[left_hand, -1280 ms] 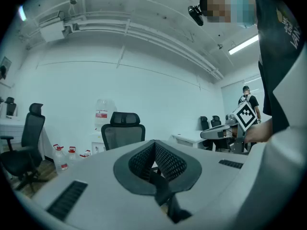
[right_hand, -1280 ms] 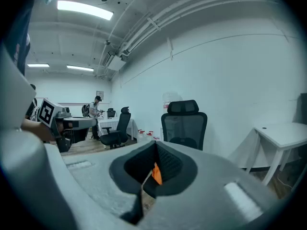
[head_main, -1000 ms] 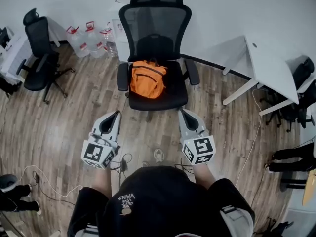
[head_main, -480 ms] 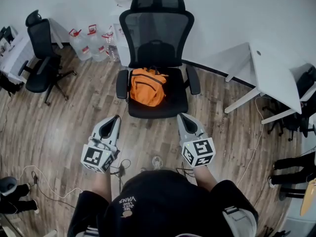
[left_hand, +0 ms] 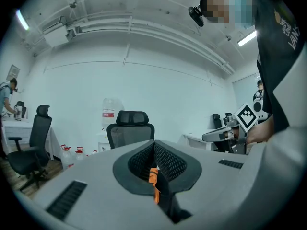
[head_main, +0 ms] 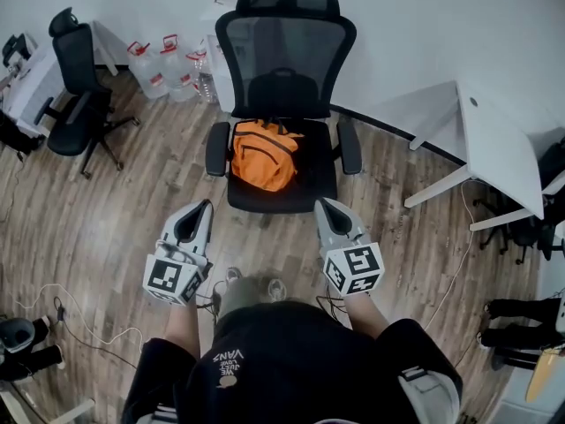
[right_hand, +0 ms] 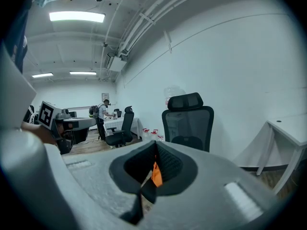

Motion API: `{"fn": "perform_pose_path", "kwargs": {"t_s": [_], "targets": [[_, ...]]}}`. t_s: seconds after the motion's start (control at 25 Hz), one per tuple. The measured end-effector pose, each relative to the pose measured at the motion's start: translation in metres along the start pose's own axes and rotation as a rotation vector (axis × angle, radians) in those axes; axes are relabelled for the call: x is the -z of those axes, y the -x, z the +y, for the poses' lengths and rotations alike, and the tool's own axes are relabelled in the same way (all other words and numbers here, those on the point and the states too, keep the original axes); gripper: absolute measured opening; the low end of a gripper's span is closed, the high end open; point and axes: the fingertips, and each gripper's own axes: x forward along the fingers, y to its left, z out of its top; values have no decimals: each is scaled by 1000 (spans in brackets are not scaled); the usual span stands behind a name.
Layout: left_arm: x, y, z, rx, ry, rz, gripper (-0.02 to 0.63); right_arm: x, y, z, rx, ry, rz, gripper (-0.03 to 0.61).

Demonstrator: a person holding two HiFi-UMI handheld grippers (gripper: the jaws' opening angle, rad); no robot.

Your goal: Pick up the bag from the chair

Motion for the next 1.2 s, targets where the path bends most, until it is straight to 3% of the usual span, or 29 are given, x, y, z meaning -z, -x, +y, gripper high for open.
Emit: {"fn": "perform_pose_path", "kwargs": {"t_s": [0.48, 1.2], "targets": [[-2, -36, 61, 73, -2, 4, 9, -14, -54, 7, 87, -29, -3, -2], [-3, -77, 156, 306, -25, -12, 9, -30, -120, 39, 326, -81, -53, -2]]}}
